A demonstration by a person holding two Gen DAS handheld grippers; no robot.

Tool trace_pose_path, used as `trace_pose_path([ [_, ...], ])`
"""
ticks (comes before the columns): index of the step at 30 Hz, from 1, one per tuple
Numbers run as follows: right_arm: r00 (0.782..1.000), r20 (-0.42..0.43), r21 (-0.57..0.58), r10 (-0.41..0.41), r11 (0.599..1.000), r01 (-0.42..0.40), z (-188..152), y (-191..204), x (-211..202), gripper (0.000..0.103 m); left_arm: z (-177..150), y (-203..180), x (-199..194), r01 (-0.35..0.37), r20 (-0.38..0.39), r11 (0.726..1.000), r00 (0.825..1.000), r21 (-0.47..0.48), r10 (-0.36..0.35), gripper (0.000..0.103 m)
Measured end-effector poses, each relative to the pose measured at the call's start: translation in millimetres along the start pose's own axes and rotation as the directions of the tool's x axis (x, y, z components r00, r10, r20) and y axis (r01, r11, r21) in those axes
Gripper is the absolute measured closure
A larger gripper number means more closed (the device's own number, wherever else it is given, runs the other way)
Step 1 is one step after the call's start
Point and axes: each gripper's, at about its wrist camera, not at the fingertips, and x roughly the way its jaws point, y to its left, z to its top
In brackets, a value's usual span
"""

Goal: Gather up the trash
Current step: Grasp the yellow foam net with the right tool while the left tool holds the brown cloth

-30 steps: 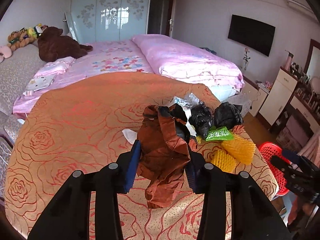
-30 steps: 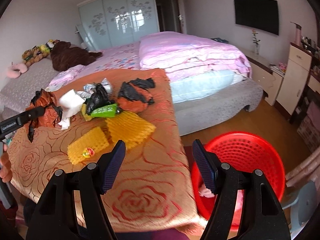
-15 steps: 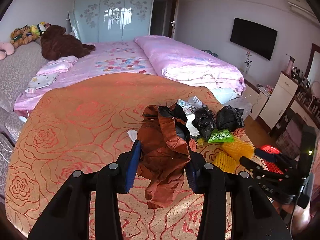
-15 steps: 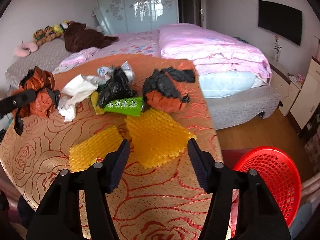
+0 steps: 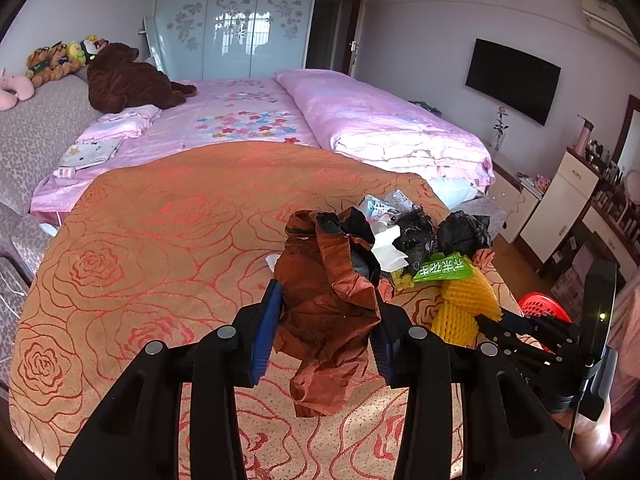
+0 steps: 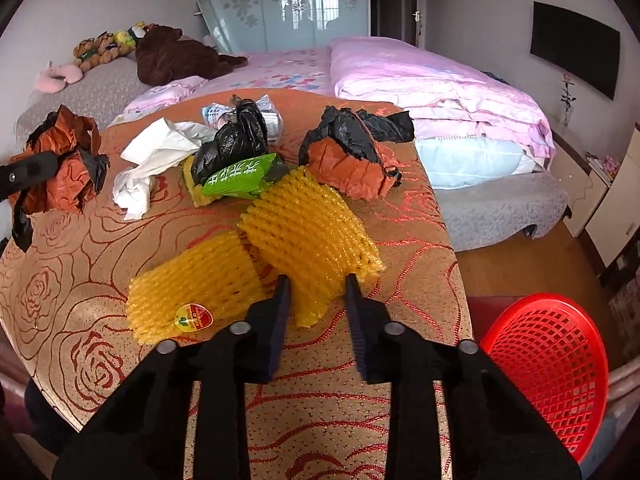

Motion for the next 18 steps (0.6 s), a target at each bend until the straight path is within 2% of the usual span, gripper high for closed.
trace_pose_path([
  [5,1.0,0.003,0.015,0.015,1.0,-0.015,-3.6,1.2,-7.5,0.085,-0.3,0.2,-1.5,-0.004,0.004,1.0,1.0,-0.004,0.004,0.064],
  [18,0.995,0.079,0.035,0.066,0.997,-0.069,-10.8,7.8,-59.8,0.085,2.5,-2.9,-13.0,0.006,0.032,1.0,0.999,0.002,-0.006,0.064],
])
